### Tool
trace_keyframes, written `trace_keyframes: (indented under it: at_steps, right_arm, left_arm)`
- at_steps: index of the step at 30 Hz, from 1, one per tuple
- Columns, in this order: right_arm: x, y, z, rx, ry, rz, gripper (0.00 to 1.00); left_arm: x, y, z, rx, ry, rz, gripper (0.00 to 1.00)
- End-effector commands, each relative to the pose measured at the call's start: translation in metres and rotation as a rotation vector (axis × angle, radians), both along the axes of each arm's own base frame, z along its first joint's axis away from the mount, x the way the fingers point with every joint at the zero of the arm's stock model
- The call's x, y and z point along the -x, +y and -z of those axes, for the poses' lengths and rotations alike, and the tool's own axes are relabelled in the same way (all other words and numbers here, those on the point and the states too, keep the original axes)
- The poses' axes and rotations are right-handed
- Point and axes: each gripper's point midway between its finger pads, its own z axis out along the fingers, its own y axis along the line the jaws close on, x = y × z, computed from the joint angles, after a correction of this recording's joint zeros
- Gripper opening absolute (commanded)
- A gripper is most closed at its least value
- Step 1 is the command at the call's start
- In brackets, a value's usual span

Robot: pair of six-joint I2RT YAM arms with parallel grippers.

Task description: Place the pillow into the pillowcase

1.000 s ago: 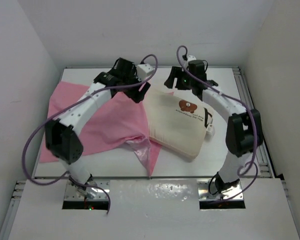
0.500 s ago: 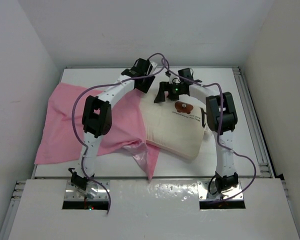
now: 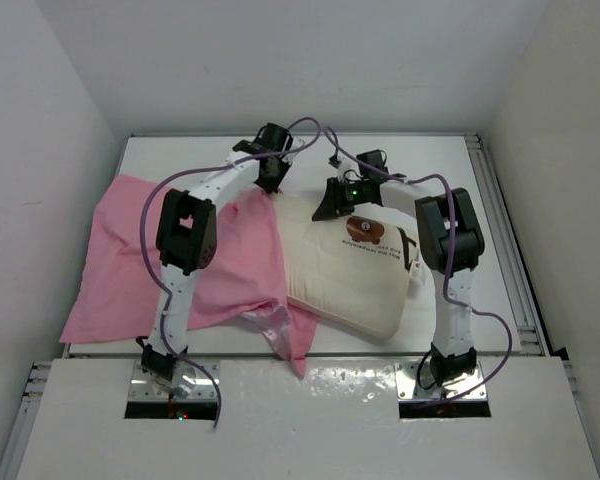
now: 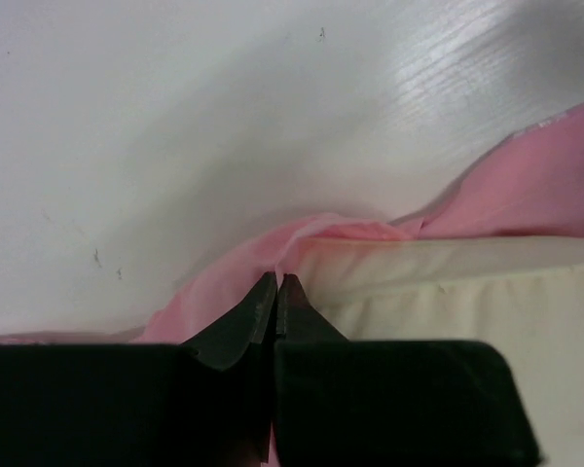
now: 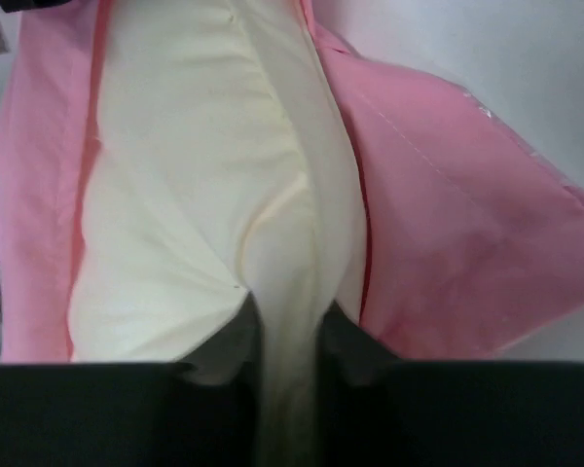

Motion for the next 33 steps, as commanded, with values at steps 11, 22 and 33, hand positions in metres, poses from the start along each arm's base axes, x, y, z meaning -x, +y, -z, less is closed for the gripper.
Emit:
trace_keyframes:
  at_steps: [11, 22, 33]
  right_arm:
    - [0.010, 0.026, -0.187, -0.220, -0.486, 0.126, 0.00]
    - [-0.016, -0.029, -0.236, -0.413, -0.494, 0.824, 0.00]
    - [-0.029, -0.070, -0.202, -0.447, -0.343, 1.123, 0.00]
  left_arm:
    - [0.033, -0.134, -0.220, 0.370, -0.349, 0.512, 0.00]
    - [0.143, -0.198, -0.276, 0.575, -0.256, 0.915, 0.00]
    - [0.163, -0.188, -0.212, 0.492, -0.093, 0.948, 0.00]
